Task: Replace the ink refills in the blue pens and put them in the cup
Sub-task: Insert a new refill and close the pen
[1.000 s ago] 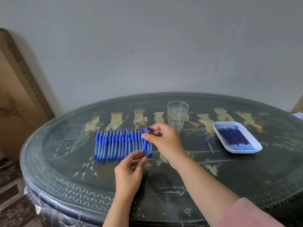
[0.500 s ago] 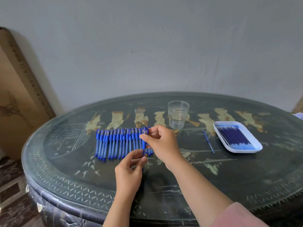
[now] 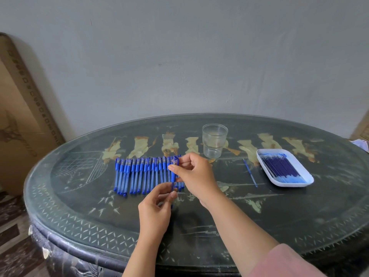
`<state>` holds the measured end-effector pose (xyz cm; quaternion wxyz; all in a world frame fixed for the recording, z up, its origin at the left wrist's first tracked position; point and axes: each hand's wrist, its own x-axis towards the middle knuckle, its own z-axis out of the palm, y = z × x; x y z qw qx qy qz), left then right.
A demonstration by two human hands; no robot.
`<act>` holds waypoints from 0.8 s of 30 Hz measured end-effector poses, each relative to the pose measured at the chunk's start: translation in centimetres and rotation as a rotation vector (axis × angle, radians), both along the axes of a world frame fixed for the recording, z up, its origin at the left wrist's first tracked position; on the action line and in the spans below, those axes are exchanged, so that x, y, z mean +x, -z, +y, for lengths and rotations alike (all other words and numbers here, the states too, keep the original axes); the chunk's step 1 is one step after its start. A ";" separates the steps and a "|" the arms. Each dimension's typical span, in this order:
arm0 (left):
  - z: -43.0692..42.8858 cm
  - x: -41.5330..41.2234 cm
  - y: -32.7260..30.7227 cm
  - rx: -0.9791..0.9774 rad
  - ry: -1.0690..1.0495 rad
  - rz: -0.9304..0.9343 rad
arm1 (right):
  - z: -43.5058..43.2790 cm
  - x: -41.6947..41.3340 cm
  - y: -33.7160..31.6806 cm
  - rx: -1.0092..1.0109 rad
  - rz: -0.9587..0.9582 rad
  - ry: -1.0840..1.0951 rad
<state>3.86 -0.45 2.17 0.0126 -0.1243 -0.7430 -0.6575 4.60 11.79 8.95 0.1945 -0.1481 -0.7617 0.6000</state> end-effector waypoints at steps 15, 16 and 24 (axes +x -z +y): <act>0.1 -0.1 0.4 -0.008 0.002 -0.002 | 0.2 0.4 2.4 -0.093 -0.015 0.009; 0.1 0.0 0.3 0.000 0.001 -0.006 | 0.0 0.5 2.8 -0.060 -0.030 0.002; 0.3 0.2 -0.2 -0.043 0.011 0.017 | 0.7 1.2 3.2 -0.011 -0.051 0.071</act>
